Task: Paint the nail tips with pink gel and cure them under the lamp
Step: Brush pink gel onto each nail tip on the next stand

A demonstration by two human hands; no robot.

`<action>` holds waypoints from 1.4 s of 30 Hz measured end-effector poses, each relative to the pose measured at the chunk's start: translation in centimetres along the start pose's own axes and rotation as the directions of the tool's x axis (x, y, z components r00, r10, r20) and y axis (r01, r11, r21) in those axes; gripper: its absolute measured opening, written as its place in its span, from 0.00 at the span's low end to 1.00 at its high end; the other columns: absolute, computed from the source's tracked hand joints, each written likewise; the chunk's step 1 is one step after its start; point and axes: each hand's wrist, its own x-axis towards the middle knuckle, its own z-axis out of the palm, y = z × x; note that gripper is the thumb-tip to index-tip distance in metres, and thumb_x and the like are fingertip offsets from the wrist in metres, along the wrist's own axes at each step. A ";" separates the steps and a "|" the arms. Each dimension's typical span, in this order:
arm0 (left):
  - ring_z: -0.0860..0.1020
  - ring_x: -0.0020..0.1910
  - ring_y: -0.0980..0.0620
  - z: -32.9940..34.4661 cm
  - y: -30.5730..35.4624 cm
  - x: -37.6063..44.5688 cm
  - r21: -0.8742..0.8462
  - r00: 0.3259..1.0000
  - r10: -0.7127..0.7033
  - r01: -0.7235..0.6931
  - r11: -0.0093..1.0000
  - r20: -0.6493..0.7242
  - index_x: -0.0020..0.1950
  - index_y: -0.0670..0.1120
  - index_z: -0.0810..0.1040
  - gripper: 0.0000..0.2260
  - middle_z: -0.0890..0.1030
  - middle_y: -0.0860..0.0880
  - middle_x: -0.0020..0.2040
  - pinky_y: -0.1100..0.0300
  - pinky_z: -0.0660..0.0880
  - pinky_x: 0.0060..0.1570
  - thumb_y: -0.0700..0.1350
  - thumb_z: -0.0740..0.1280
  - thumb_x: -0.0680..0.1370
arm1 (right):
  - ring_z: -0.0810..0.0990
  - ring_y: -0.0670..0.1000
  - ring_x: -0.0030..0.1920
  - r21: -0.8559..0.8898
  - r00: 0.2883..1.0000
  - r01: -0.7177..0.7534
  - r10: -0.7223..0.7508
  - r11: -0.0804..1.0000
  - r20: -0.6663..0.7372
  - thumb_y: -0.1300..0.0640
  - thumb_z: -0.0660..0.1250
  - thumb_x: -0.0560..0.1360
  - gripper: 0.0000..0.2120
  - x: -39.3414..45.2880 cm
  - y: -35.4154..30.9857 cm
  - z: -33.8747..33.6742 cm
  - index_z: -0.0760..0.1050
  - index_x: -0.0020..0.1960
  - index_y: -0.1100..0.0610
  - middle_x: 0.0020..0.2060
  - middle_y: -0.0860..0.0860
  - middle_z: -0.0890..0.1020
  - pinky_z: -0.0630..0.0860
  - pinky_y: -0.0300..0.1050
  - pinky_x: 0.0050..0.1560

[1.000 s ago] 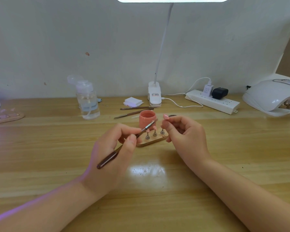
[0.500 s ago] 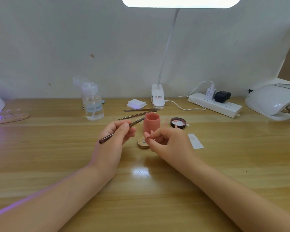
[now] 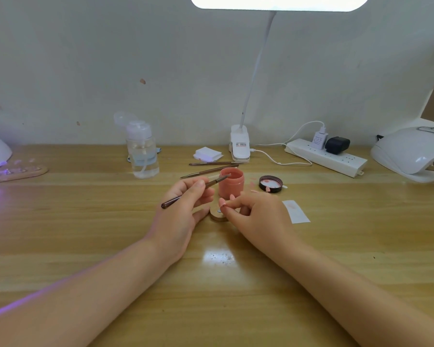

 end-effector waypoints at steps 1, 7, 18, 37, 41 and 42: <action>0.79 0.50 0.52 0.0 0.0 0.0 0.000 1.000 0.001 -0.001 1.000 0.000 0.52 0.45 0.80 0.06 0.83 0.50 0.42 0.49 0.76 0.59 0.42 0.63 0.81 | 0.68 0.39 0.30 0.003 1.000 0.004 -0.004 1.000 -0.004 0.48 0.70 0.74 0.06 0.0 0.0 0.0 0.85 0.43 0.48 0.22 0.40 0.68 0.62 0.37 0.42; 0.82 0.46 0.53 -0.7 0.5 -0.6 0.239 0.953 0.302 -0.291 0.926 -0.007 0.47 0.47 0.81 0.09 0.83 0.53 0.39 0.54 0.76 0.58 0.41 0.61 0.81 | 0.72 0.43 0.28 0.118 0.987 0.072 -0.053 0.990 -0.154 0.53 0.71 0.75 0.05 -0.1 0.1 -0.4 0.81 0.40 0.51 0.23 0.42 0.73 0.65 0.34 0.34; 0.81 0.51 0.61 -0.3 1.4 -3.1 0.359 0.795 0.487 -0.601 0.714 0.363 0.55 0.47 0.77 0.08 0.84 0.58 0.48 0.72 0.72 0.50 0.40 0.61 0.78 | 0.77 0.48 0.29 0.225 0.956 0.125 -0.056 0.966 -0.288 0.55 0.68 0.77 0.05 0.5 0.4 -1.4 0.81 0.48 0.54 0.34 0.38 0.80 0.73 0.39 0.33; 0.80 0.48 0.61 -0.5 1.3 -3.5 0.409 0.805 0.477 -0.591 0.695 0.352 0.52 0.49 0.78 0.06 0.83 0.56 0.46 0.72 0.72 0.48 0.44 0.63 0.77 | 0.79 0.50 0.28 0.282 0.951 0.107 -0.015 0.953 -0.309 0.57 0.69 0.77 0.10 0.4 0.1 -1.6 0.76 0.43 0.42 0.32 0.39 0.81 0.76 0.49 0.33; 0.80 0.48 0.61 -0.3 1.4 -3.7 0.400 0.802 0.483 -0.595 0.697 0.351 0.52 0.48 0.77 0.10 0.83 0.56 0.46 0.72 0.72 0.48 0.50 0.61 0.76 | 0.79 0.46 0.28 0.291 0.952 0.092 0.001 0.952 -0.305 0.56 0.69 0.77 0.03 0.4 0.3 -1.7 0.79 0.45 0.48 0.33 0.42 0.82 0.76 0.49 0.33; 0.81 0.48 0.61 -0.2 1.4 -3.6 0.399 0.805 0.474 -0.590 0.702 0.357 0.53 0.48 0.78 0.10 0.83 0.57 0.46 0.72 0.72 0.48 0.49 0.62 0.76 | 0.79 0.47 0.28 0.285 0.954 0.088 0.002 0.954 -0.301 0.56 0.69 0.77 0.04 0.4 0.3 -1.7 0.79 0.45 0.48 0.33 0.41 0.81 0.77 0.48 0.33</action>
